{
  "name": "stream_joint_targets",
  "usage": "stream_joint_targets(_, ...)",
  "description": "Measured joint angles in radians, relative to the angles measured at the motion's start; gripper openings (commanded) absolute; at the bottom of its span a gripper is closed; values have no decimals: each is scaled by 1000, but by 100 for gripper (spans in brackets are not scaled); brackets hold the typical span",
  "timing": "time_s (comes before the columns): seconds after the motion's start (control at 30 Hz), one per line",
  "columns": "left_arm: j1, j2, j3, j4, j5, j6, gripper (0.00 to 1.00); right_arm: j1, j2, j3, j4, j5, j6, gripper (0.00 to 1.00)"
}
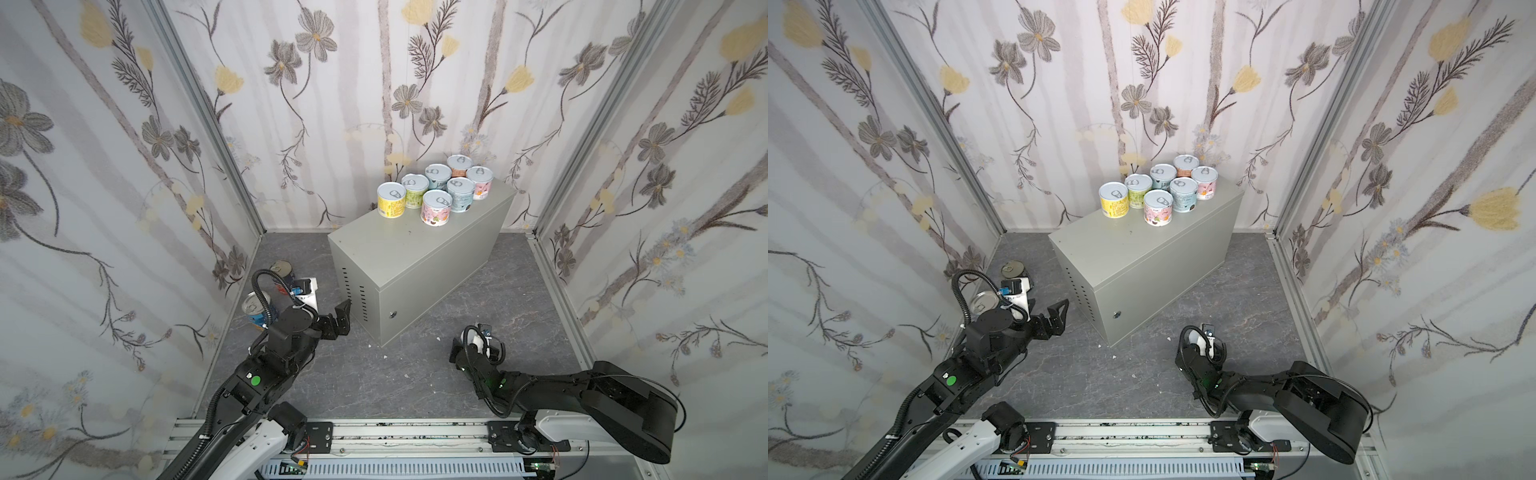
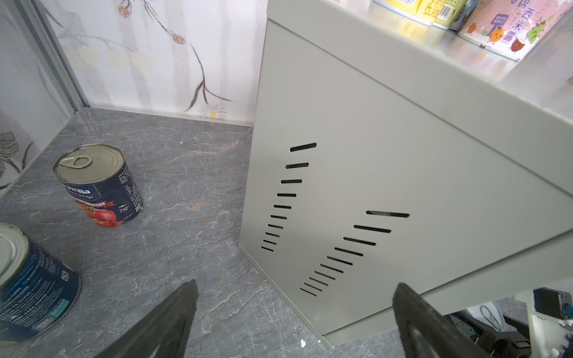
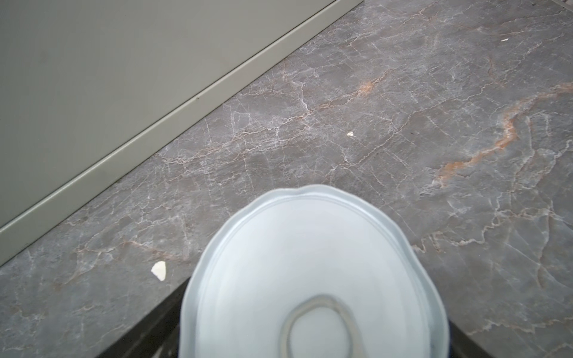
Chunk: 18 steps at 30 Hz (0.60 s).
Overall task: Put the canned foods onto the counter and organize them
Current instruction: 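Lift the white-lidded can with the right gripper toward the cabinet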
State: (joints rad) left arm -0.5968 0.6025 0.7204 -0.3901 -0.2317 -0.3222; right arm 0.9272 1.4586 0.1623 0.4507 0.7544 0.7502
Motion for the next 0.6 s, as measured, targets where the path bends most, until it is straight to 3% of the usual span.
stream_joint_targets(0.13, 0, -16, -12, 0, 0, -9, 100, 2, 63, 37, 3, 11, 0, 86)
stream_joint_targets(0.27, 0, -32, -16, 0, 0, -19, 100, 8, 69, 44, 7, 12, 0, 72)
stream_joint_targets(0.6, 0, -39, -12, -2, 8, -25, 100, 31, -20, 36, -28, 11, 0, 59)
